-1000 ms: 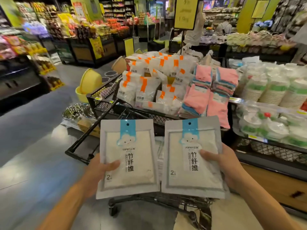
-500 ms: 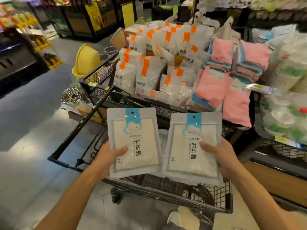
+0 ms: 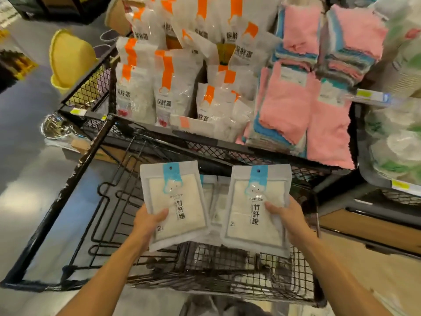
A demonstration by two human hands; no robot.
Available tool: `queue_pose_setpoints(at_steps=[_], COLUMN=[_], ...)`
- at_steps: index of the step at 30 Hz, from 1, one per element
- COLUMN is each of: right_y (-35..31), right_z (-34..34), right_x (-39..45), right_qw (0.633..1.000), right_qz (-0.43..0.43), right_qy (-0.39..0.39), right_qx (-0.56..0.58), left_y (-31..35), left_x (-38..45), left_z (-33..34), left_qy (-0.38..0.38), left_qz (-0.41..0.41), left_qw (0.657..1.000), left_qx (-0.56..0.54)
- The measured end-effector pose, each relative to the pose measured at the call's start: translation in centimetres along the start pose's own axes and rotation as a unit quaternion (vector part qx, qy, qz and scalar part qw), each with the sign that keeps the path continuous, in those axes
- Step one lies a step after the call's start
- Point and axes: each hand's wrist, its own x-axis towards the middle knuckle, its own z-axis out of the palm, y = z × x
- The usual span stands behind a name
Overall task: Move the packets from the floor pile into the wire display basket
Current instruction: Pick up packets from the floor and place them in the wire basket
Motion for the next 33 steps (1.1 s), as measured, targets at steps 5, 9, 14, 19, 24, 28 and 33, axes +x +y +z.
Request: queue_pose_setpoints(at_steps=[5, 9, 14, 19, 24, 28, 33], right_y=[3.1, 5.0, 8.2, 10.3, 11.3, 11.5, 11.0], right_z=[2.3, 4.9, 7.7, 9.3, 11.1, 11.8, 10.3], right_x=[3.8, 7.0, 10.6, 12.5, 12.9, 12.2, 11.9], right_qw=[0.997, 0.991, 0.976, 0.954, 0.92, 0.852, 0.756], right_qz=[0.061, 0.106, 0.15, 0.155, 0.106, 0.081, 0.024], right_qy=[0.029, 0.051, 0.111, 0.198, 0.232, 0.235, 0.19], right_qx=[-0.038, -0.071, -0.108, -0.164, -0.298, -0.462, -0.626], left_y=[-2.7, -4.2, -5.4, -6.5, -7.9, -8.8, -8.2], left_x=[6.8, 11.8, 16.5, 18.5, 19.1, 18.6, 18.4], left_z=[1.1, 2.2, 3.2, 4.6, 5.9, 6.5, 6.8], left_qy=[-0.035, -0.062, -0.159, -0.126, -0.06, -0.071, -0.063], left_qz=[-0.062, -0.095, -0.089, -0.024, 0.043, 0.131, 0.245], left_qw=[0.997, 0.991, 0.973, 0.955, 0.906, 0.747, 0.684], left_qx=[0.042, 0.073, 0.139, 0.267, 0.418, 0.648, 0.684])
